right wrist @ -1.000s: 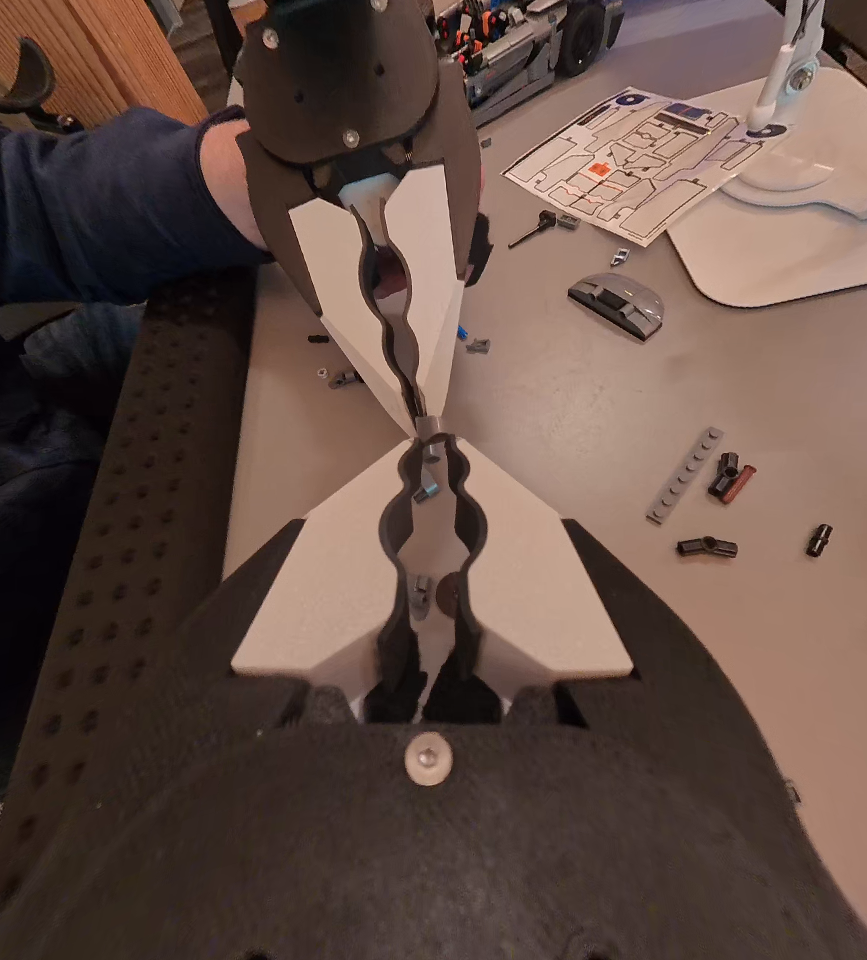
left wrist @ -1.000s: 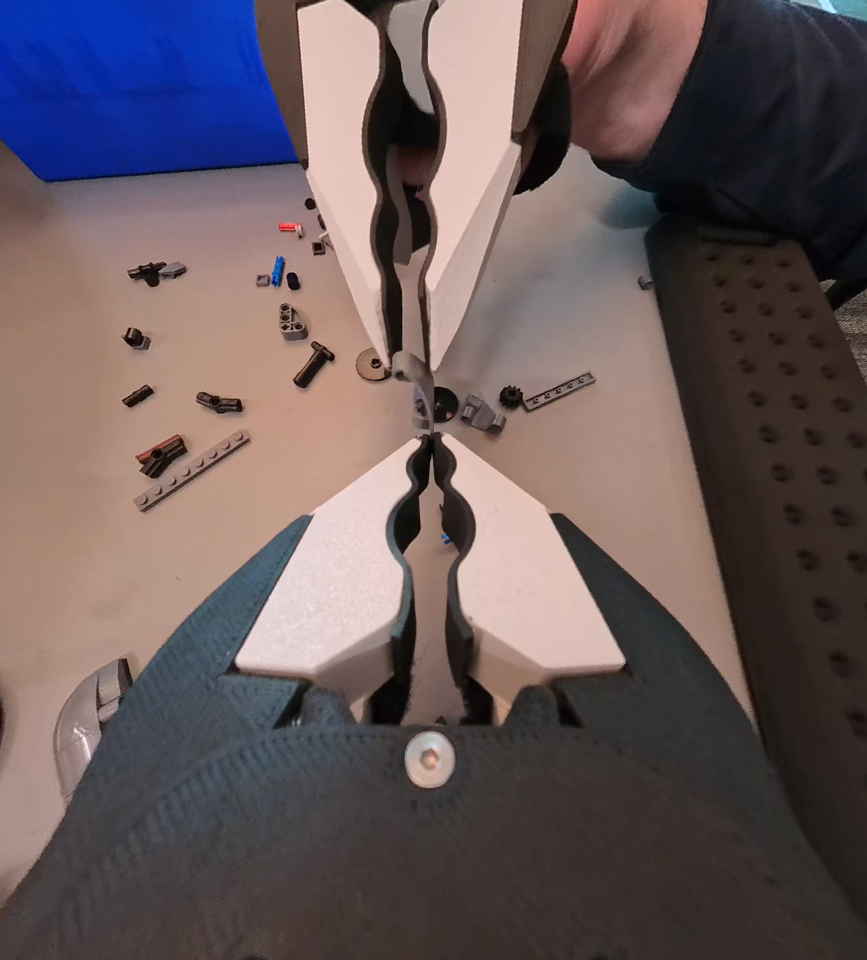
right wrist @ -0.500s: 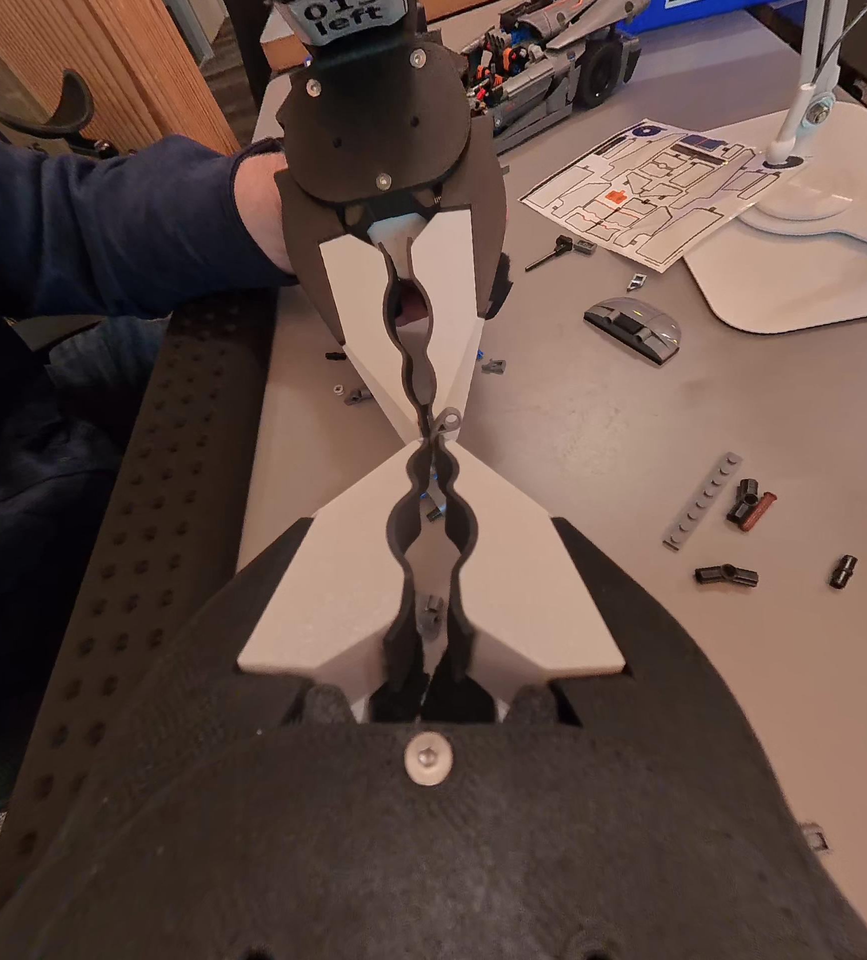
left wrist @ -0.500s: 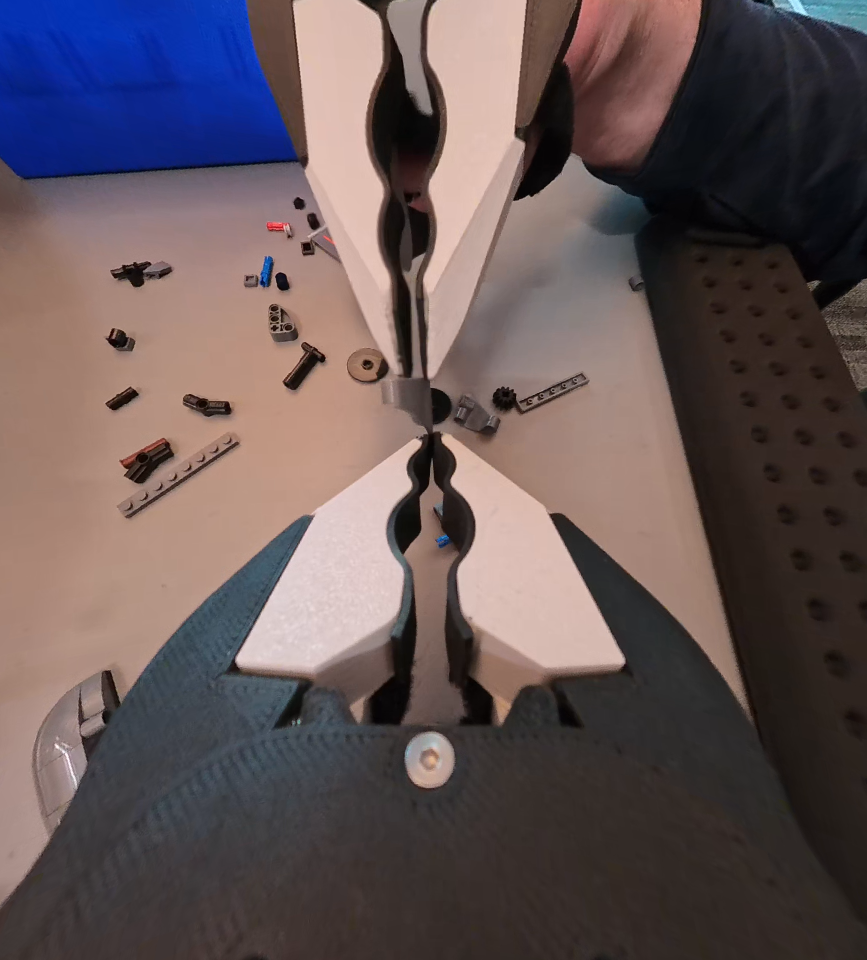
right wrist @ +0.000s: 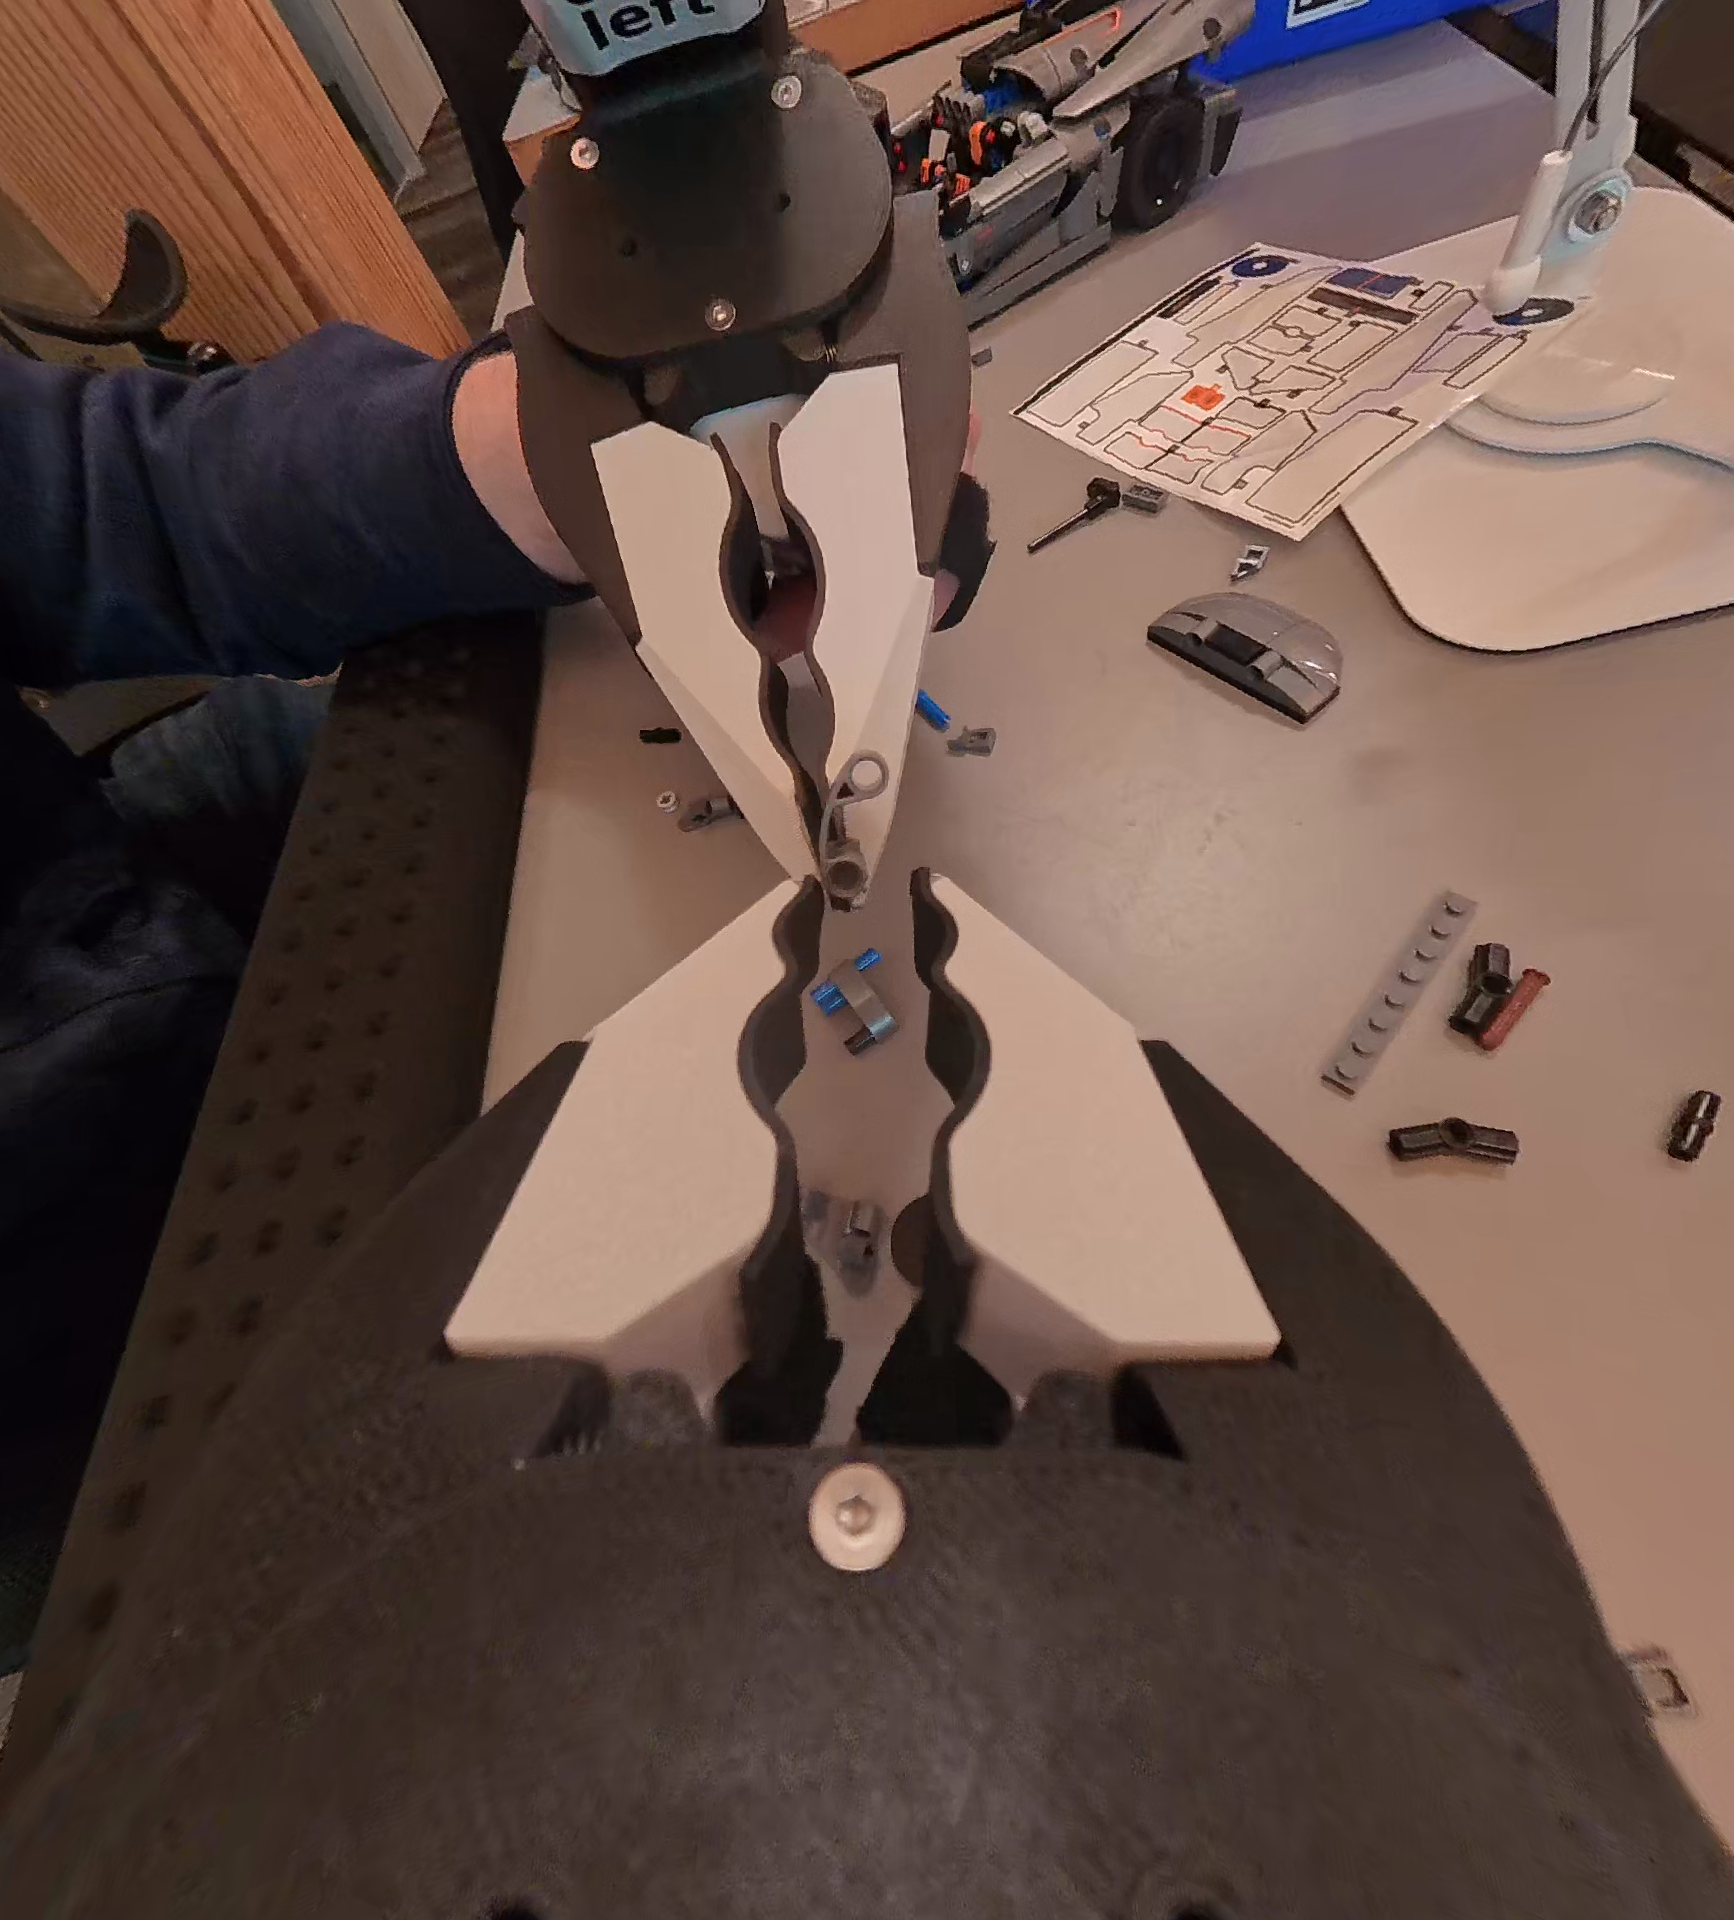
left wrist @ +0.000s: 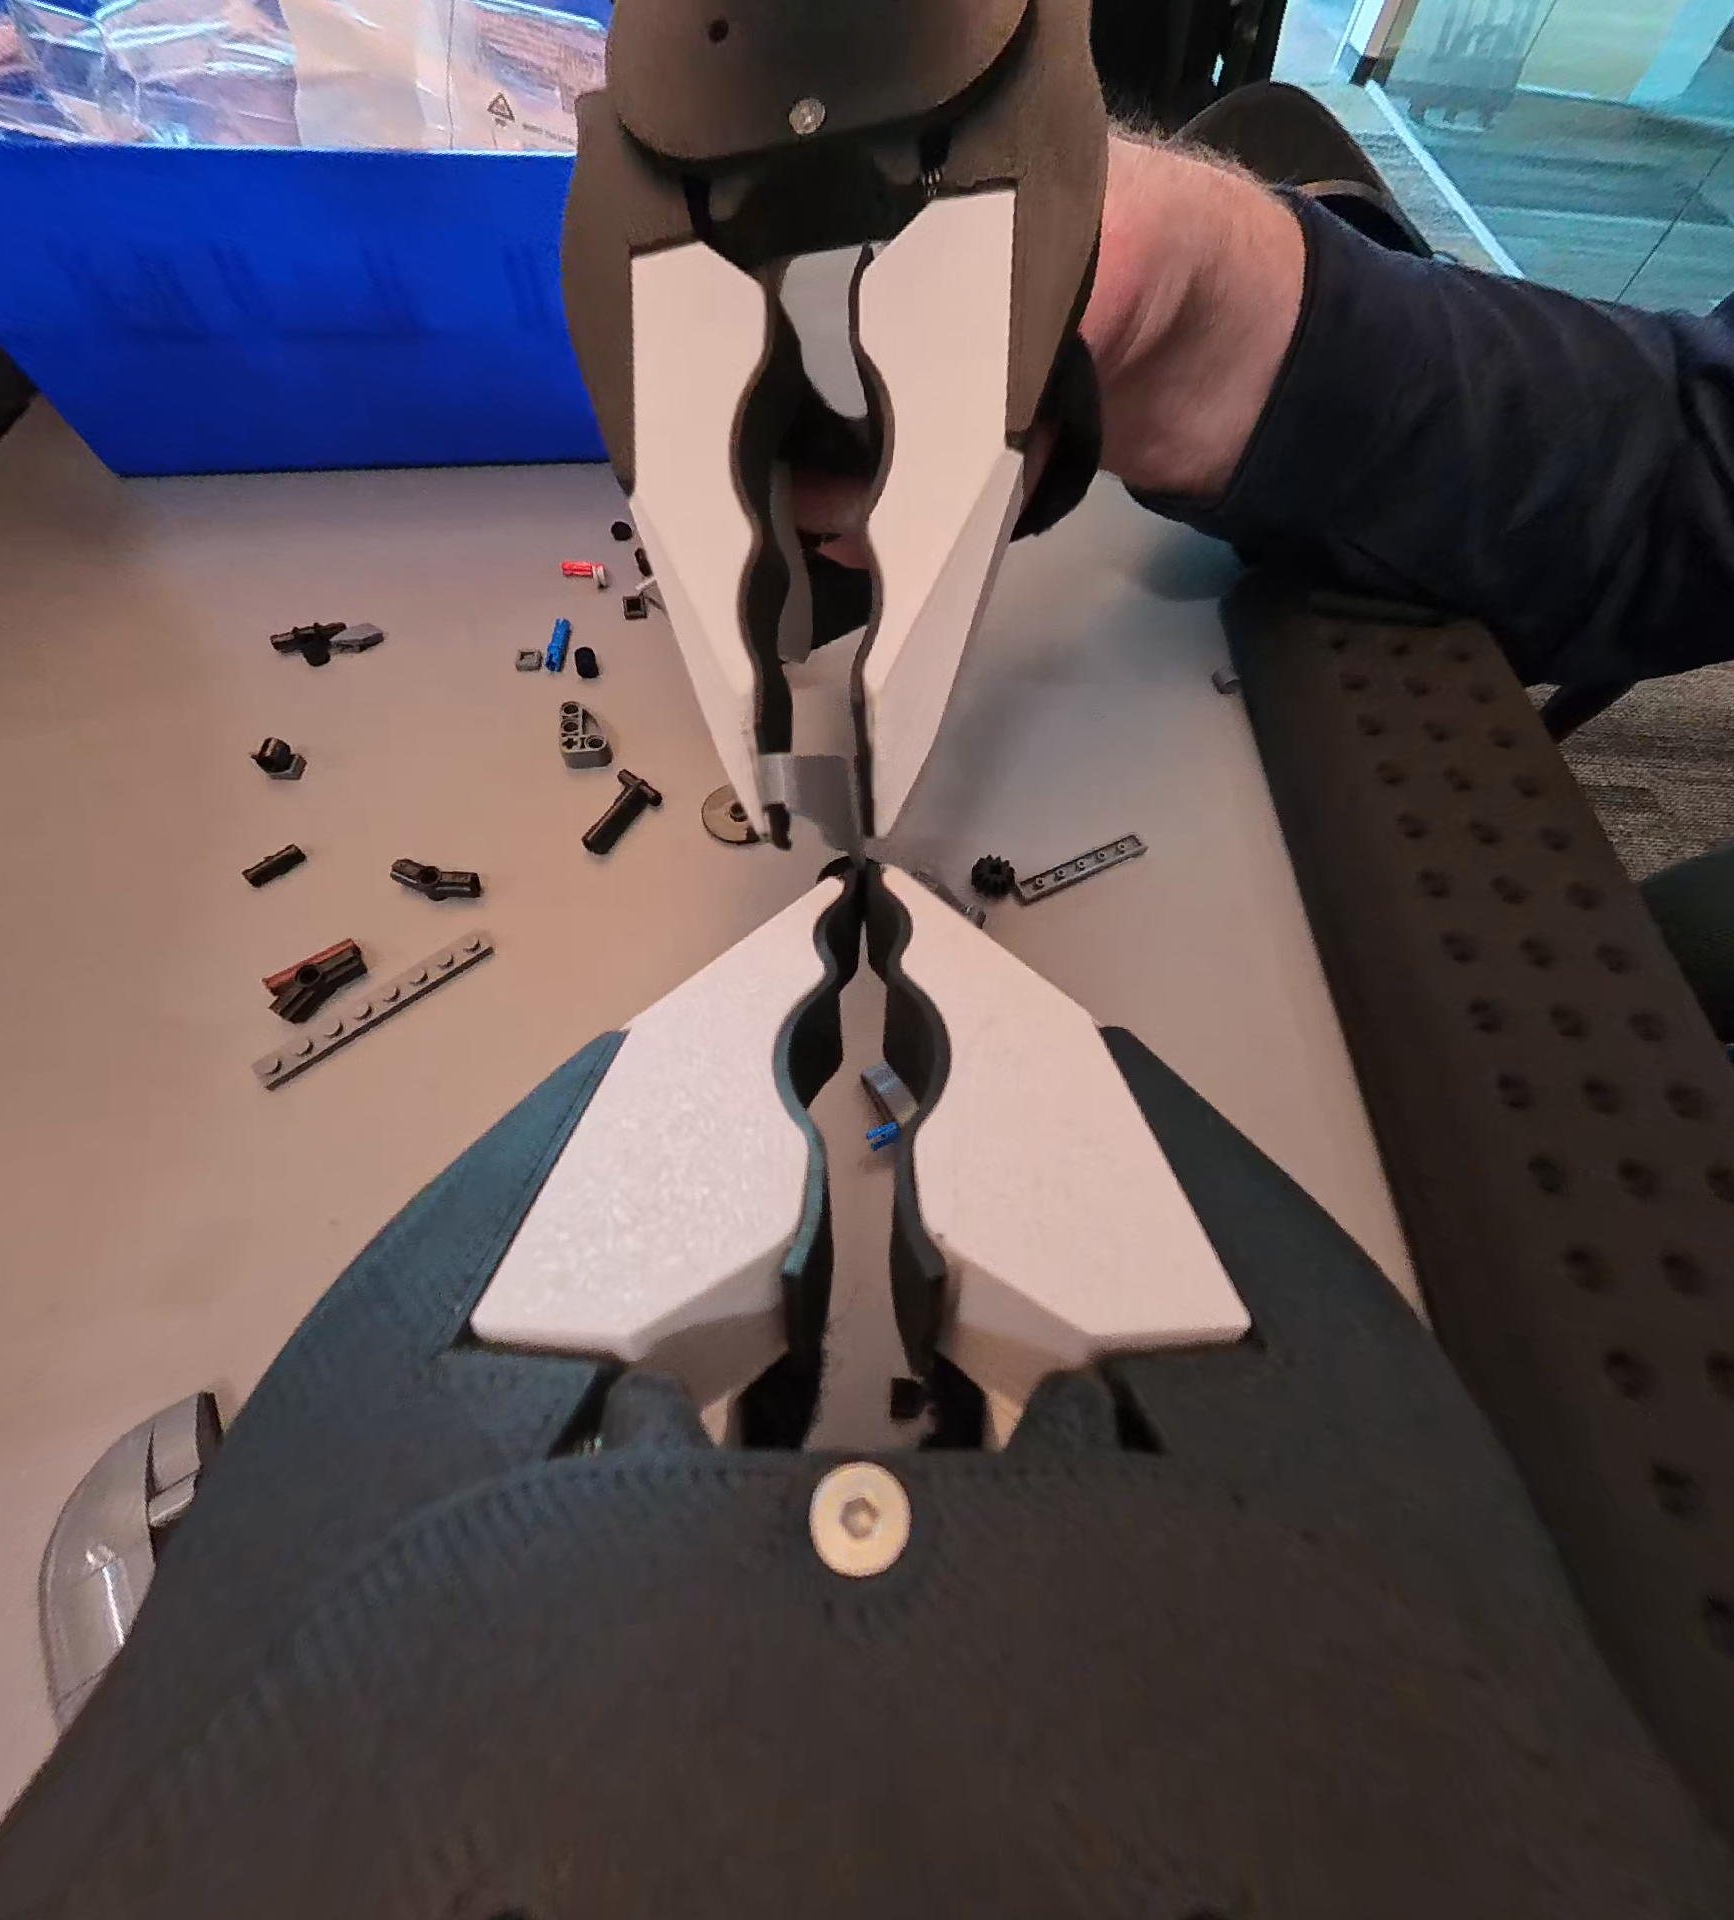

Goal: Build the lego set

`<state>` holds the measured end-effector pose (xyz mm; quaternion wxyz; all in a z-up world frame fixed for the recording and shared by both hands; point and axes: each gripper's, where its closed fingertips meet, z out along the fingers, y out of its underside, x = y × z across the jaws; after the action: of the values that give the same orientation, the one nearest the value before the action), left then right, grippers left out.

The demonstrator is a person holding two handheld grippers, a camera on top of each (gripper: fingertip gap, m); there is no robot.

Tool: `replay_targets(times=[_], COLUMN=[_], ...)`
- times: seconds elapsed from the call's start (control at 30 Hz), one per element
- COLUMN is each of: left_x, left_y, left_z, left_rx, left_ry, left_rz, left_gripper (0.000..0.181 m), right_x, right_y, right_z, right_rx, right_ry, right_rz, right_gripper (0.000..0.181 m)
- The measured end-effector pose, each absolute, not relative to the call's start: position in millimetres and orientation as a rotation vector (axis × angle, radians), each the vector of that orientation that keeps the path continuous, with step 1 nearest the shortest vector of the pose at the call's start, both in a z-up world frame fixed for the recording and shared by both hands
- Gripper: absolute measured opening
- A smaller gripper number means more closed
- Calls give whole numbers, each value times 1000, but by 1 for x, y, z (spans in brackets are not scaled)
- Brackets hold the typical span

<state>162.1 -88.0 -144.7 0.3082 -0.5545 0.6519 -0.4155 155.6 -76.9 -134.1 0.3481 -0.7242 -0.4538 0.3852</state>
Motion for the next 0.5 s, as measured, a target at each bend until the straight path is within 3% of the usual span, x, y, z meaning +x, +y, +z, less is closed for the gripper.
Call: replay_targets(times=[0.1, 0.5], left_x=[163, 164], left_y=[-88, -89], left_z=[-146, -148], left_rx=[-1464, -1448], left_ry=[1727, 1740], left_rz=[-1086, -1065], left_gripper=[0, 0], right_x=[153, 151], right_y=[-79, -80], right_z=[-133, -132], right_rx=[-1868, -1855], right_ry=[-1185, -1180], right_rz=[1009, 1030], right_gripper=[7, 6])
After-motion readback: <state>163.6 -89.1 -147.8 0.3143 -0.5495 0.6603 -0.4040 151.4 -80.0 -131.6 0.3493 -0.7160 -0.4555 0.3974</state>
